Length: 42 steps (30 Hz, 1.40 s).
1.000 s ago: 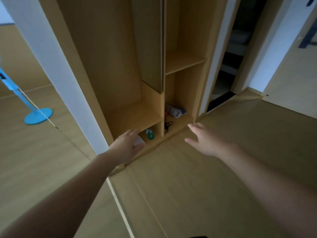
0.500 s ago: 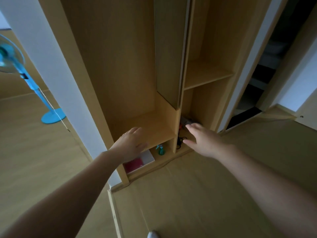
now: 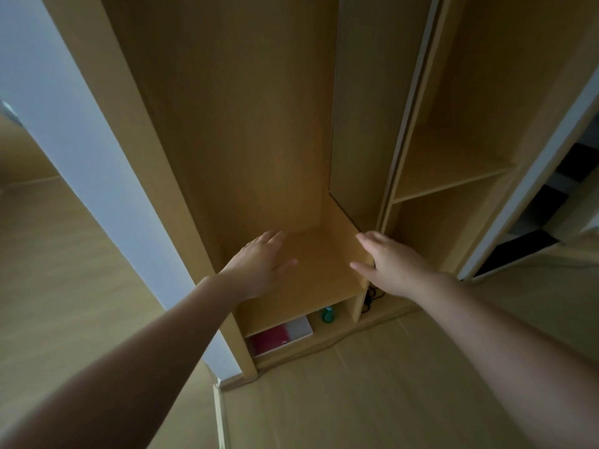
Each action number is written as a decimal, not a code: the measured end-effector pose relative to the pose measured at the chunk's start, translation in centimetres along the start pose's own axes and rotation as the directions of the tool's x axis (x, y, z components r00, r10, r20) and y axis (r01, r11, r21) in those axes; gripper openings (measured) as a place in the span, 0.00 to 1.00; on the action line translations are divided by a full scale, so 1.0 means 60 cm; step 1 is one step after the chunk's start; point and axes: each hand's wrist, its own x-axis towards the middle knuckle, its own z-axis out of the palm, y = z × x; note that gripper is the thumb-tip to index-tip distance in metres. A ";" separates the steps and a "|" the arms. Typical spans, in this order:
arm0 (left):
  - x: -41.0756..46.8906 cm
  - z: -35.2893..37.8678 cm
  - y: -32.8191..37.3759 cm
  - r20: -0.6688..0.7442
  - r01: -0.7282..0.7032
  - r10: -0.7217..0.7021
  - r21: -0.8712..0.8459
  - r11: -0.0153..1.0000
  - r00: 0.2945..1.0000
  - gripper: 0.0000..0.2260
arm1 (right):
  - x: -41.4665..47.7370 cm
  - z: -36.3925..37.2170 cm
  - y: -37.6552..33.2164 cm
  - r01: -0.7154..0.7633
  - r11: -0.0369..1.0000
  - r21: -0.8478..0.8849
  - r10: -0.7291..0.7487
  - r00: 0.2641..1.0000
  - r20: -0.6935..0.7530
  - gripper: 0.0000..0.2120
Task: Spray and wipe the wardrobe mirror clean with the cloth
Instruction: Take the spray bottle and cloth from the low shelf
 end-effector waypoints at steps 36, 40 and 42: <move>0.225 0.358 -0.091 -0.022 0.446 -0.449 -0.080 0.891 0.893 0.29 | 0.429 0.352 0.166 0.470 0.867 0.164 -0.486 0.871 0.070 0.29; 0.212 0.499 -0.125 -0.043 0.406 -0.411 -0.092 0.909 0.910 0.28 | 0.431 0.484 0.189 0.503 0.845 0.181 -0.516 0.856 0.030 0.28; 0.200 0.574 -0.142 -0.038 0.375 -0.378 -0.082 0.924 0.925 0.27 | 0.426 0.555 0.205 0.525 0.829 0.190 -0.533 0.846 -0.010 0.27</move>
